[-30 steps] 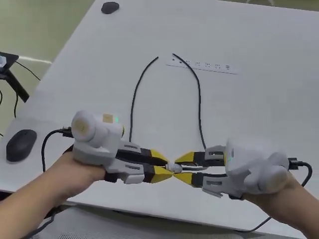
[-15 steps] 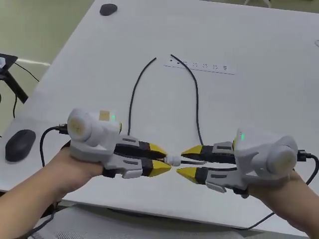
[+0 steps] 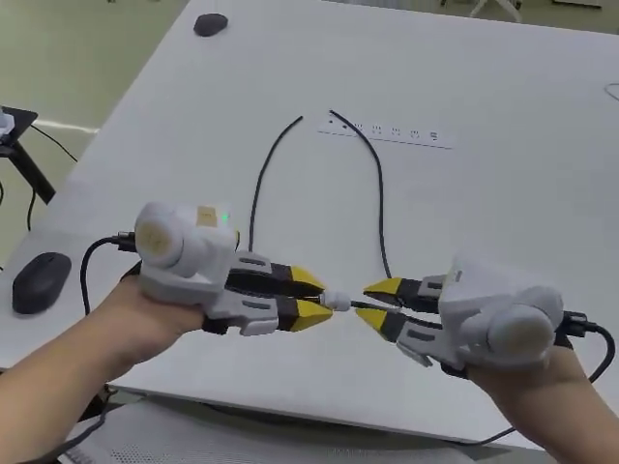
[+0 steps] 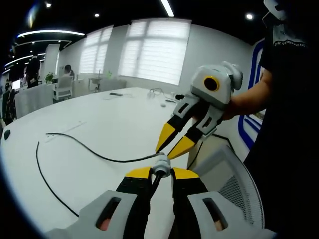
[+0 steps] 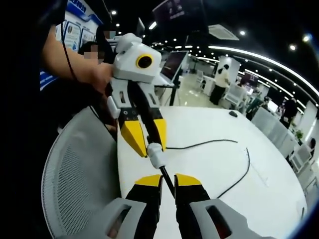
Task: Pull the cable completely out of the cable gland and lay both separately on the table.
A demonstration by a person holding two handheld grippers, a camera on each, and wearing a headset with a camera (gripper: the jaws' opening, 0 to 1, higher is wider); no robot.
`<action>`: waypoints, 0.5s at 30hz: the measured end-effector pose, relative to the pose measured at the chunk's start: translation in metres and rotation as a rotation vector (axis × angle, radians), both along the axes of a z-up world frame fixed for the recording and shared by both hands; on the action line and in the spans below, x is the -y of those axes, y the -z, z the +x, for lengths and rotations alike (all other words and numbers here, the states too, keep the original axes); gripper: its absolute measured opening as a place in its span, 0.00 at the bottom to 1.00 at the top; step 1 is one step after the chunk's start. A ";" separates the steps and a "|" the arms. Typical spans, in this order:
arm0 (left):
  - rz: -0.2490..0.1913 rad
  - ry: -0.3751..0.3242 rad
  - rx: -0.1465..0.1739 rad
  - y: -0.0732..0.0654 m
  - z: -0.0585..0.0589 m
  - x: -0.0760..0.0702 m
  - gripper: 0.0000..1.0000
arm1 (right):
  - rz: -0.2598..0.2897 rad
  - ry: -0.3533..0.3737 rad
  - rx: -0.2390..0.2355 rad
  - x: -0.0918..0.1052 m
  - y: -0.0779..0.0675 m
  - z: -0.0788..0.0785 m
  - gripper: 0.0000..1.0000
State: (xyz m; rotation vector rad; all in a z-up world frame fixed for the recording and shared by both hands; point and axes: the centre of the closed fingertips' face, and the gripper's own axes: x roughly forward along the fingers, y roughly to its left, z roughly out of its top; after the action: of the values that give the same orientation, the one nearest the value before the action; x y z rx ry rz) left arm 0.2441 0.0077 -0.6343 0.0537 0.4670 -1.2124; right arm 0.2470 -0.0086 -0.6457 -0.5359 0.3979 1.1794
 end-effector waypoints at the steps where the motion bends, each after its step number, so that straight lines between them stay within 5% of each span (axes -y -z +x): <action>1: -0.003 -0.002 0.000 0.000 0.000 0.000 0.15 | 0.001 -0.003 0.006 -0.002 0.000 -0.001 0.04; 15: 0.006 -0.013 -0.005 0.003 -0.004 0.002 0.15 | -0.016 0.005 0.026 -0.001 0.004 -0.003 0.02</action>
State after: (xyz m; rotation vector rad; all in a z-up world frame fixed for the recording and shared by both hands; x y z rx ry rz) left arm 0.2401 0.0055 -0.6374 0.0529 0.4751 -1.1982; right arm 0.2438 -0.0080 -0.6495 -0.5635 0.3871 1.1643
